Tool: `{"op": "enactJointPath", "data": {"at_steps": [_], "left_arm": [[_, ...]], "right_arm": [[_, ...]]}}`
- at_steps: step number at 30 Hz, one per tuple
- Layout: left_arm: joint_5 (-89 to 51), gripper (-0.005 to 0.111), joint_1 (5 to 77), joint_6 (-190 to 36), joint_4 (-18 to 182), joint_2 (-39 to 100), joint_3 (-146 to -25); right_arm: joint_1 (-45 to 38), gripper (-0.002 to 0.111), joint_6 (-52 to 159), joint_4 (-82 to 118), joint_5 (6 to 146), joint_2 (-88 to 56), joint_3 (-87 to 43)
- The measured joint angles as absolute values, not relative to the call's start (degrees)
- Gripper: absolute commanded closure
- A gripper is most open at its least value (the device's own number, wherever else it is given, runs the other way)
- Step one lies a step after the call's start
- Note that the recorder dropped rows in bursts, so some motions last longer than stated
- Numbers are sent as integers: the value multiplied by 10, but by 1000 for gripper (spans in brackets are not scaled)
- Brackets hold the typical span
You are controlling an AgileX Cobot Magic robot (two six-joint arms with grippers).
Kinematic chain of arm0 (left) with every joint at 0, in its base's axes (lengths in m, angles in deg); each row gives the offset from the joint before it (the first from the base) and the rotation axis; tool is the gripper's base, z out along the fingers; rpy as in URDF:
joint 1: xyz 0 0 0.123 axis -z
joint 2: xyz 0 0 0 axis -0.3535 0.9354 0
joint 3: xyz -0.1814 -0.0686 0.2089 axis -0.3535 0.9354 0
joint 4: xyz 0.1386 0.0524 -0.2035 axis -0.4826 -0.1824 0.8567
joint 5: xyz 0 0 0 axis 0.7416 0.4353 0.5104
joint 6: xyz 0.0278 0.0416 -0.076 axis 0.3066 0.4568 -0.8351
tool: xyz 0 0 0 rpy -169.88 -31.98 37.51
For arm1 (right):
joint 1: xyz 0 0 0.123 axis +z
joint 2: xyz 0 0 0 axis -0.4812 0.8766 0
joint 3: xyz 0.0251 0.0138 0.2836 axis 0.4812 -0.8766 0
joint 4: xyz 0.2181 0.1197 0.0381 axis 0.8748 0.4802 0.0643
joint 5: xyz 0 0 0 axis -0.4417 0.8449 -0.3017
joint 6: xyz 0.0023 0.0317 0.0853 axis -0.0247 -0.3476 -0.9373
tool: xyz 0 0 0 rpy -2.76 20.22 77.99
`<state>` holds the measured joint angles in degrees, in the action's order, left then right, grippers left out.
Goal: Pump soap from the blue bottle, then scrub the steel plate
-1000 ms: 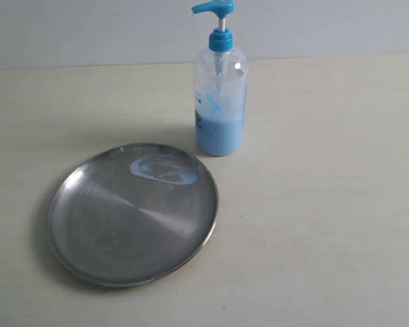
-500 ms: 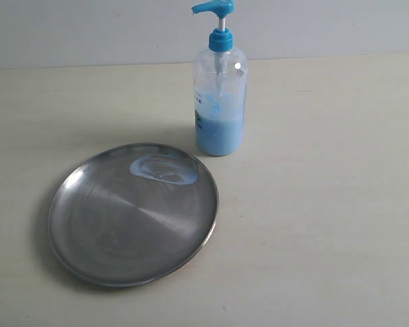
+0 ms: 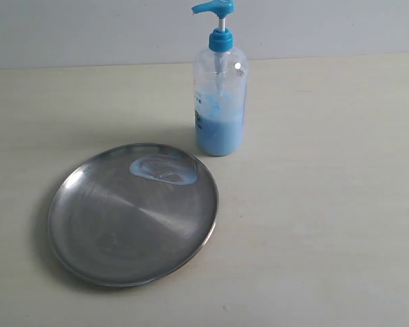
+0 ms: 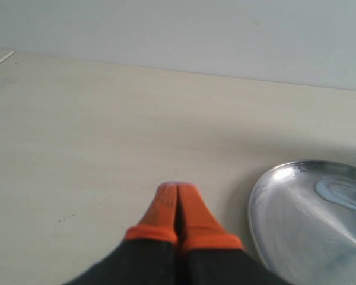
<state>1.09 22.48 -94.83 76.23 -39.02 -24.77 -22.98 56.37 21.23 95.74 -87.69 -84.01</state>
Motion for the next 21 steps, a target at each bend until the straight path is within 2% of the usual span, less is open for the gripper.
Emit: {"op": "enactJointPath", "data": {"at_steps": [6, 21], "left_arm": [[11, 107, 225, -948, 762, -390, -248], [11, 107, 225, -948, 762, -390, -248]], "right_arm": [[-230, 108, 495, 167, 931, -877, -864], [-230, 108, 484, 147, 923, -877, -864]]}}
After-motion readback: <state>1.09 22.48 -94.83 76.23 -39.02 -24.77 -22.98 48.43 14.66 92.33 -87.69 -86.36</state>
